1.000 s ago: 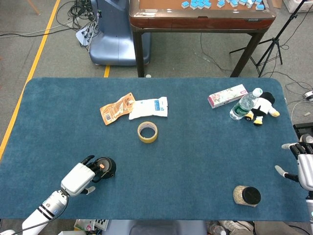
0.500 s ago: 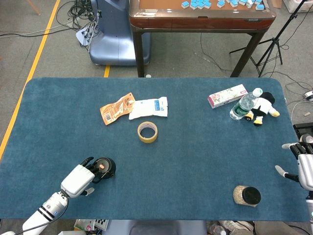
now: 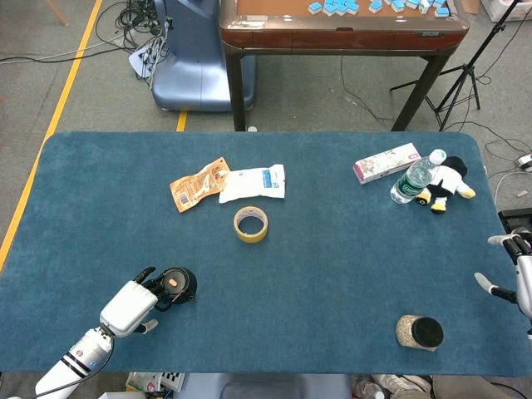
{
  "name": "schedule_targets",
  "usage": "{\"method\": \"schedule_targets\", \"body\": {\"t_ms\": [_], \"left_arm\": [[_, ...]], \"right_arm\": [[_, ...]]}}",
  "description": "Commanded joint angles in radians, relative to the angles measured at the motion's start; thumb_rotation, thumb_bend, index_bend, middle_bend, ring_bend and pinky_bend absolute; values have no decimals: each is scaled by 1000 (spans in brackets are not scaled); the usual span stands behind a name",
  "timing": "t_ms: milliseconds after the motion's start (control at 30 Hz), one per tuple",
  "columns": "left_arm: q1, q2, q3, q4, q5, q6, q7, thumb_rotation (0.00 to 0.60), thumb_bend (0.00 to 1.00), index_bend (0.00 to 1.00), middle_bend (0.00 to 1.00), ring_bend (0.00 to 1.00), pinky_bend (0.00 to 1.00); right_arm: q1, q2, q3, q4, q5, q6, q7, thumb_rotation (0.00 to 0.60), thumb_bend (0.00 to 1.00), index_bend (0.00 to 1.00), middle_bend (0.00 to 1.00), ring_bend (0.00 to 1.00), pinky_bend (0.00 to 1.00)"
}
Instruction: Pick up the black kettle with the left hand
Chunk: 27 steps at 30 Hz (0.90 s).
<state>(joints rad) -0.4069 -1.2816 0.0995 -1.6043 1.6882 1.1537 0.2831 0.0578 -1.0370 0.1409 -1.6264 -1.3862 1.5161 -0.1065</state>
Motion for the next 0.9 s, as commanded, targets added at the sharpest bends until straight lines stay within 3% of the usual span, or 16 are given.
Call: {"method": "schedule_targets", "body": {"t_ms": [33,900], "left_arm": [[0,-3,1,2,-2,-1,1,588,173,453,435,363,98],[-10,-45,17,38,-17,-42,6,591,173,469,445,363,98]], "right_arm": [[-1,0,-1,1,0,1,1,600,142,362,370,236,196],[-17,-7,-12,14,6,2,22,600,141,362,371,236,196]]}}
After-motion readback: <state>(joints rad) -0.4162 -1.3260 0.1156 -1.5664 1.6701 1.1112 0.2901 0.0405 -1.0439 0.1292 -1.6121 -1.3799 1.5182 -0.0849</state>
